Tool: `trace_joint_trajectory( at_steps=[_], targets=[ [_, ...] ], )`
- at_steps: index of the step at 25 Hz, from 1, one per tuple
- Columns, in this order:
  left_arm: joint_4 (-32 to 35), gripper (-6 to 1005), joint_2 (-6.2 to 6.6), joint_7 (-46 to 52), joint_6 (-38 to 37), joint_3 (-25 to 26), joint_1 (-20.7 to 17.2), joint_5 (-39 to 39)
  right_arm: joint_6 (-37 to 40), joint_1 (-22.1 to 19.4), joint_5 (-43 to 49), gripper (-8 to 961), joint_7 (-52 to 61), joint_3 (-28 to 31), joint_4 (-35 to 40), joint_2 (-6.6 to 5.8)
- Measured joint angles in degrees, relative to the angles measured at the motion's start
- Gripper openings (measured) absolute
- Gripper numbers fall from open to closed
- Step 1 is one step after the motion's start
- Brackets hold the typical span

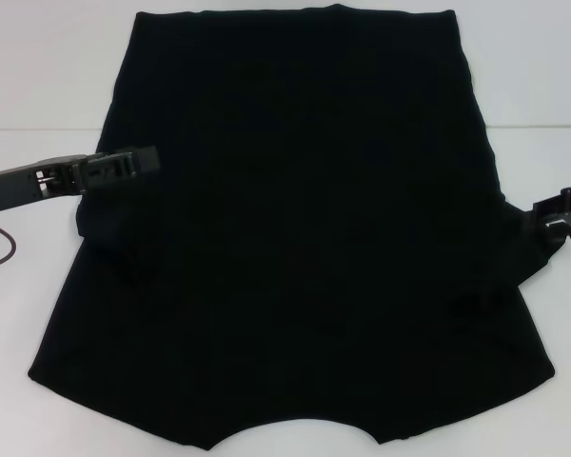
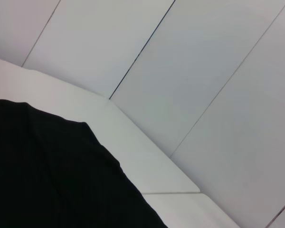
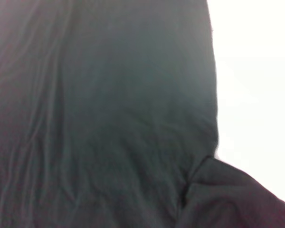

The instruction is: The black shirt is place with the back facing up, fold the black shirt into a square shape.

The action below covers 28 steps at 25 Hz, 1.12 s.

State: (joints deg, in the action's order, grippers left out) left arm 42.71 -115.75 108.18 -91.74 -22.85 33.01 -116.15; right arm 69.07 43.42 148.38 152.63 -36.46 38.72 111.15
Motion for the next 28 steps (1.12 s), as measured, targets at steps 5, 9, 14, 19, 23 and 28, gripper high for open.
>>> trace_joint_trajectory(
  at_steps=[5,9,14,19,23,28],
  targets=[
    [0.0,490,0.0,-0.23,0.71,0.08,-0.14,0.52,-0.31,0.27,0.5,474,1.36,-0.39,-2.17,-1.08],
    [-0.47,490,0.0,-0.31,1.68,0.09,-0.14,0.72,-1.68,0.37,0.59,474,1.89,-0.76,-4.44,-1.45],
    [-1.21,489,0.14,-0.33,2.08,0.09,-0.19,1.12,-4.9,0.89,0.6,473,1.9,-1.82,-6.94,-1.44],
    [-1.29,489,0.17,-0.33,2.1,0.1,-0.56,1.76,-7.42,1.05,0.53,473,1.94,-2.39,-7.67,-1.02],
    [-1.33,489,0.18,-0.34,2.07,0.09,-0.72,1.9,-9.3,1.09,0.34,473,1.95,-2.34,-7.78,-0.43],
    [-1.33,488,0.18,-0.35,2.04,0.09,-0.79,1.9,-11.13,1.34,-0.21,472,1.96,-1.97,-8.12,0.11]
  ],
)
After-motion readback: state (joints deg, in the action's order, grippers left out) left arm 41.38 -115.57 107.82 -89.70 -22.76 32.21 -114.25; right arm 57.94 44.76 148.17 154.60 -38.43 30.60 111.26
